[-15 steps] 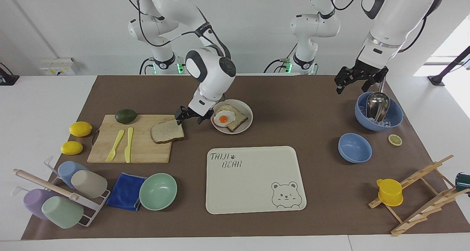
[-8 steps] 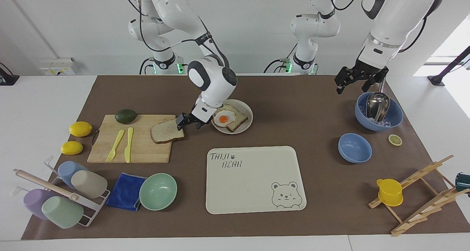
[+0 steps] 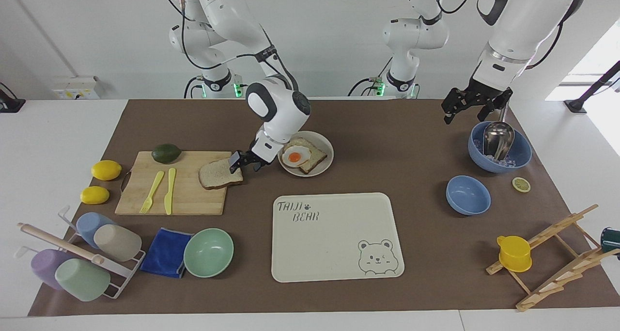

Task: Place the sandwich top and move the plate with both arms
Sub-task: 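Grasp the bread slice with the right gripper and lift it, then carry the bread slice over the egg on the white plate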

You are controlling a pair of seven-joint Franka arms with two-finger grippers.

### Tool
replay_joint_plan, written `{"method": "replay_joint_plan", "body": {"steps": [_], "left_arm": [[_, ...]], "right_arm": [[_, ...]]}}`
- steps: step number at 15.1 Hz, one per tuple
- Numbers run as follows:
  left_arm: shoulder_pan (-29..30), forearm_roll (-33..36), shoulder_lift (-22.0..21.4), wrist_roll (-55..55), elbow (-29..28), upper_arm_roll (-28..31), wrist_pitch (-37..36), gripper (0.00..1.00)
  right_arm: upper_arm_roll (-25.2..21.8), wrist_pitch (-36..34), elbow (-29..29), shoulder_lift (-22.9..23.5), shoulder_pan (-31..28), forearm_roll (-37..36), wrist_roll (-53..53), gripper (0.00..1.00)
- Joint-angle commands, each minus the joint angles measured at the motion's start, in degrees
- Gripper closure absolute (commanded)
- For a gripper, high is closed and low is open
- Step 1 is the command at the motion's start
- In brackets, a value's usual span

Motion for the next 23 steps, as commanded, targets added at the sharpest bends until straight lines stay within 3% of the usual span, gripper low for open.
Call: {"method": "replay_joint_plan", "body": {"steps": [1,13,17,19,21,22,23], "left_arm": [[0.6,0.7,-0.3,-0.1,-0.1,-0.5,0.1,0.00],[0.6,0.7,-0.3,-0.2,-0.1,-0.6,0.3,0.00],[0.6,0.7,-0.3,-1.0,-0.1,-0.6,0.4,0.00],[0.6,0.7,-0.3,-1.0,-0.1,-0.6,0.5,0.00],[0.6,0.7,-0.3,-1.0,-0.1,-0.6,0.7,0.00],[0.6,0.7,-0.3,-1.0,-0.1,-0.6,0.5,0.00],[0.6,0.7,-0.3,-1.0,-0.1,-0.6,0.4,0.00]], "right_arm": [[0.3,2.4,-3.8,-2.3,-1.0,-3.5,1.5,0.00],[0.3,3.9,-6.7,-3.0,-2.6,-5.8,1.4,0.05],[0.3,4.4,-7.5,-3.2,-2.6,-5.8,1.2,0.16],[0.3,4.4,-7.6,-3.2,-2.6,-5.8,1.2,0.28],[0.3,4.5,-7.6,-3.3,-2.6,-5.8,1.2,0.51],[0.3,4.6,-7.6,-3.3,-2.5,-5.8,1.1,0.67],[0.3,4.6,-7.5,-3.3,-2.5,-5.8,1.2,0.95]]}}
